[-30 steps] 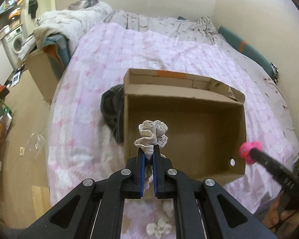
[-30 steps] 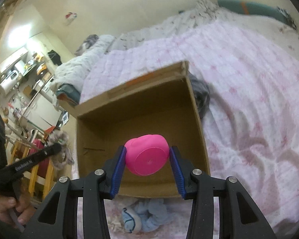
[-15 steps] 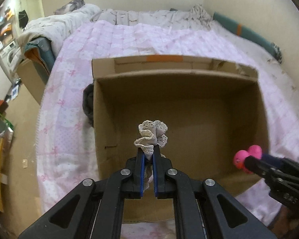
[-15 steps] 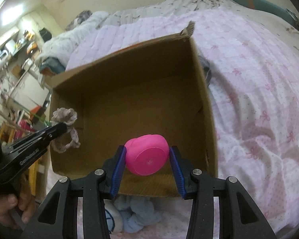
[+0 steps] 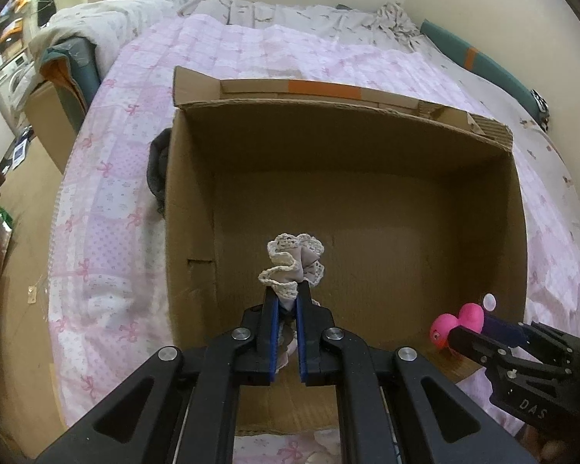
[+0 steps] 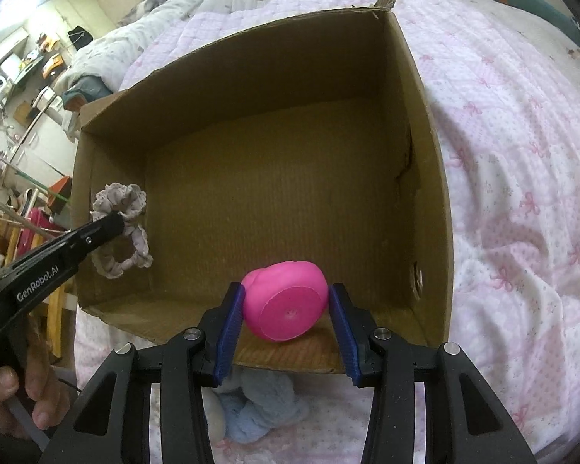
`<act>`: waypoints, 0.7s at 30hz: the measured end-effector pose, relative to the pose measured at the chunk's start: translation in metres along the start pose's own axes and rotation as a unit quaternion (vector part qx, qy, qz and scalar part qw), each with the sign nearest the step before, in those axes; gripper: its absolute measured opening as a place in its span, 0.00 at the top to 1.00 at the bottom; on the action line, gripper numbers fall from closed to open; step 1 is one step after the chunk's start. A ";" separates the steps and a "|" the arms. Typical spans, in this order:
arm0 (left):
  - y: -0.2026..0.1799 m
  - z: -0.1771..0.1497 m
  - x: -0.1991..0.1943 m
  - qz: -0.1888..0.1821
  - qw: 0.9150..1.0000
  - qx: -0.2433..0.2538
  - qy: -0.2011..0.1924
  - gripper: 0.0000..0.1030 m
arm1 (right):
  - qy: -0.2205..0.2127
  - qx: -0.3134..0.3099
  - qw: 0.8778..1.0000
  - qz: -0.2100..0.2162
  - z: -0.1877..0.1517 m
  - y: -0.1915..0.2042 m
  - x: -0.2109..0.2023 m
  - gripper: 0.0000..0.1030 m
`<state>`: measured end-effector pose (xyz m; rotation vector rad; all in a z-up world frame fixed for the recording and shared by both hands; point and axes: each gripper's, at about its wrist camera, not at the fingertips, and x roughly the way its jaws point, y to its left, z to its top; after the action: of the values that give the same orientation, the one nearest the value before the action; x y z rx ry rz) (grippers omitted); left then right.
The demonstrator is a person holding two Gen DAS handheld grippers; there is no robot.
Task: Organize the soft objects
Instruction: 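Carry both items over the box and open both grippers to drop them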
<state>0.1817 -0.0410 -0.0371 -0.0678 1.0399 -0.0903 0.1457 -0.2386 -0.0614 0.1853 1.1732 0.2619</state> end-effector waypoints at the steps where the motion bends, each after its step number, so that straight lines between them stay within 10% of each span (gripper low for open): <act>1: -0.001 0.000 0.000 -0.004 1.000 0.002 0.000 0.91 | 0.001 -0.001 1.000 -0.001 0.000 -0.001 0.000 0.55; 5: -0.008 -0.001 0.001 -0.033 0.999 0.005 0.016 0.69 | 0.007 -0.006 1.000 -0.018 0.001 -0.002 0.004 0.54; 7: -0.011 -0.002 -0.002 -0.024 1.000 0.010 0.012 0.43 | 0.006 -0.007 1.000 -0.021 0.003 0.002 0.005 0.54; 17: -0.006 0.000 -0.008 0.003 1.000 0.005 -0.003 0.37 | 0.007 0.001 1.000 -0.016 0.005 0.001 0.007 0.54; 21: -0.004 -0.002 -0.007 0.013 1.000 0.003 -0.002 0.36 | -0.008 -0.004 1.000 -0.018 0.005 0.003 0.002 0.34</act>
<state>0.1762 -0.0447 -0.0313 -0.0488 1.0356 -0.0689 0.1504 -0.2356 -0.0604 0.1594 1.1577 0.2326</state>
